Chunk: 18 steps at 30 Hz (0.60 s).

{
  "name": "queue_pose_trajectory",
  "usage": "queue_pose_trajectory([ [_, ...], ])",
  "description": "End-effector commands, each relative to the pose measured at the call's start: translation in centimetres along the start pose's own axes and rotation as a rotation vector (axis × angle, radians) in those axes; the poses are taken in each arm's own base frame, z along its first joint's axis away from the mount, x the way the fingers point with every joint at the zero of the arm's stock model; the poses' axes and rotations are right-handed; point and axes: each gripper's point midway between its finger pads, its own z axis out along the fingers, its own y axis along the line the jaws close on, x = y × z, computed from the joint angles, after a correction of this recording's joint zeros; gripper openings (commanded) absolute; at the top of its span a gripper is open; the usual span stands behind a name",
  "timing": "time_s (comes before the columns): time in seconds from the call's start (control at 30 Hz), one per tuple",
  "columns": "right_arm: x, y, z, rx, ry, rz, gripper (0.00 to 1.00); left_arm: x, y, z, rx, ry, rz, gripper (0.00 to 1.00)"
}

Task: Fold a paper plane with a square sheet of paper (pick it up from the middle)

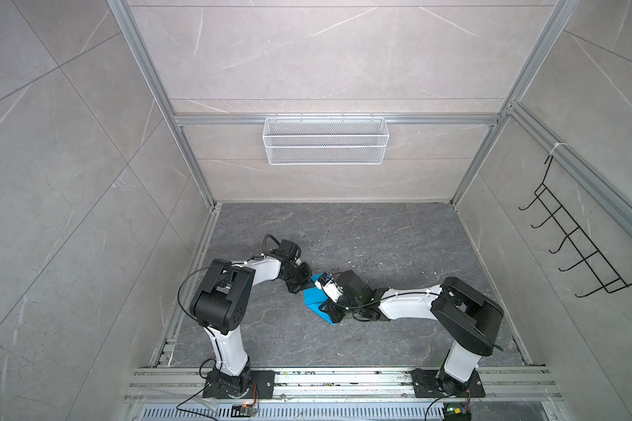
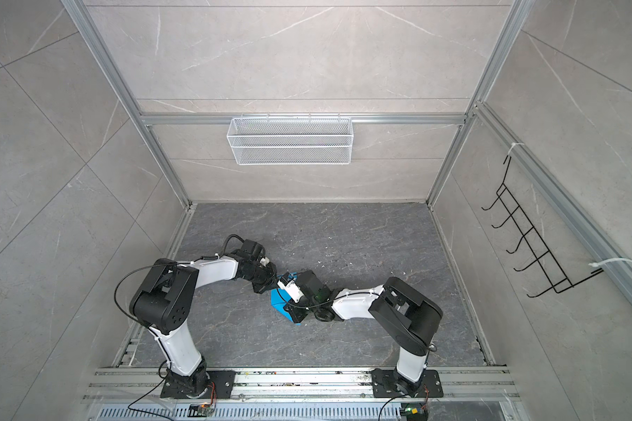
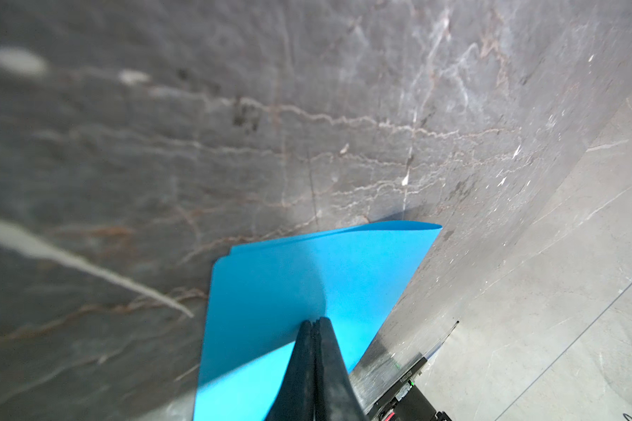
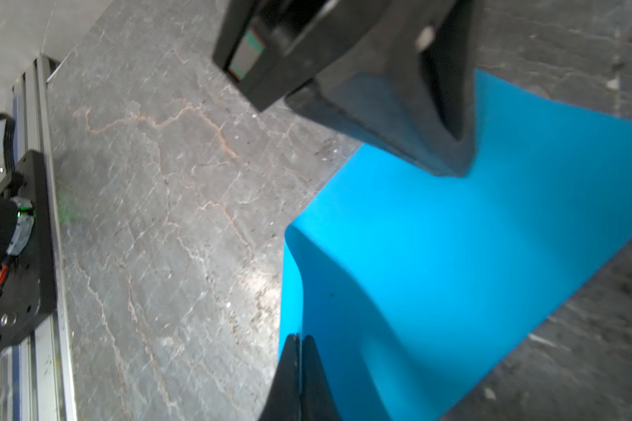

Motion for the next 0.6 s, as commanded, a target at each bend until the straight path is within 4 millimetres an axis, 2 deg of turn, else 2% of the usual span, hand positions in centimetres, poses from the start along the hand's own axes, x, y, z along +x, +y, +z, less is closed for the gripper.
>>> queue_pose_trajectory([
  [0.0, -0.5, -0.7, 0.2, 0.011, 0.006, 0.047, 0.01, 0.7, 1.9, 0.7, -0.100, 0.029, 0.017, 0.05],
  [0.2, -0.5, -1.9, 0.3, 0.038, 0.019, 0.066, 0.01, 0.7, 2.0, 0.9, -0.123, 0.036, 0.035, 0.04],
  [0.57, 0.0, -2.3, 1.0, 0.045, 0.042, 0.083, 0.02, 0.8, 2.0, 1.2, -0.129, 0.044, 0.040, 0.03],
])
